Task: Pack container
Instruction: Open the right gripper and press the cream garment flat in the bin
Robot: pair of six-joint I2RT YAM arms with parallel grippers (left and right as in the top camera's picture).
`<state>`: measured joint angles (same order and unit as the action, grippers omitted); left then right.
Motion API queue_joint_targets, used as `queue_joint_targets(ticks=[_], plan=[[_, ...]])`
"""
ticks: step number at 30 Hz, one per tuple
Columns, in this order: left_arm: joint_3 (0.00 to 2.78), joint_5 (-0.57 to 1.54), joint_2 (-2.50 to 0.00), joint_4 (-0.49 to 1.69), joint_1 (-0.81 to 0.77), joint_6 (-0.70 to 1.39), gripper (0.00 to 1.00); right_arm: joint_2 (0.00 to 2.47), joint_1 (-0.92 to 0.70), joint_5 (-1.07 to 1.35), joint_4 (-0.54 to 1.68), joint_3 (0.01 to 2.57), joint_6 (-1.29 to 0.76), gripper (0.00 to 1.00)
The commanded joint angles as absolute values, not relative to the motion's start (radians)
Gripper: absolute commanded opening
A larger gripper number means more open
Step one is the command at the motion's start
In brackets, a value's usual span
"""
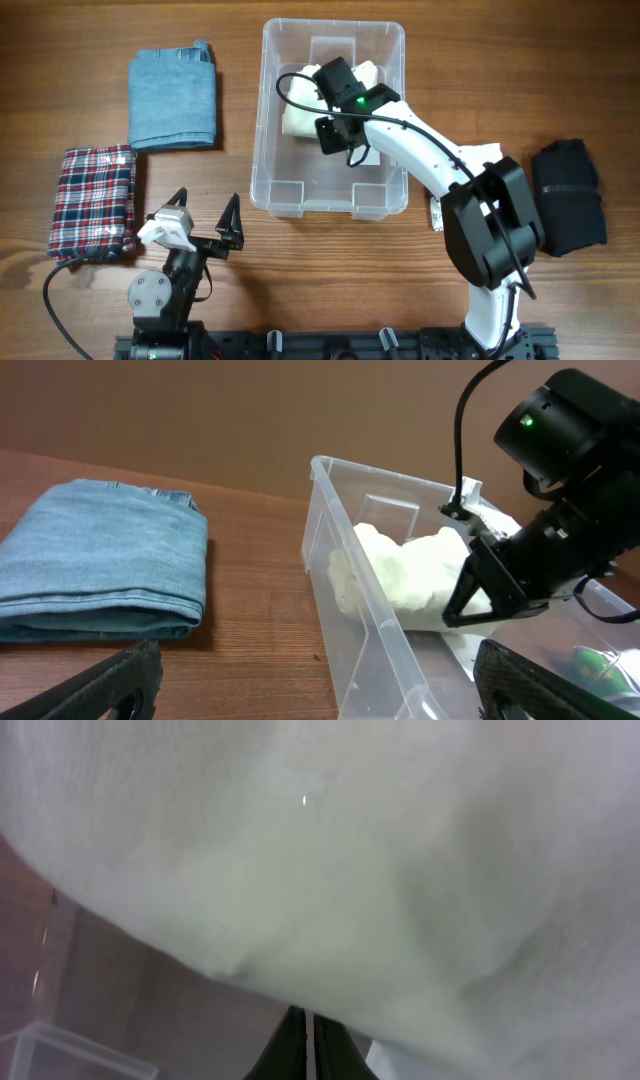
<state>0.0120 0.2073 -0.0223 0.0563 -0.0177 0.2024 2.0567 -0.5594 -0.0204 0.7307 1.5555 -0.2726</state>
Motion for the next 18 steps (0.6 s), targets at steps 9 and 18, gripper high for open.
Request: queue_joint_targets(ticks=[9,18], plan=[[0.006,0.209,-0.023,0.057,-0.009,0.186,1.0,2.079,-0.543,-0.143,0.636,1.547,-0.291,0.04],[0.006,0.209,-0.023,0.057,-0.009,0.186,1.0,2.078,-0.543,-0.142,0.591,1.547,-0.291,0.04]])
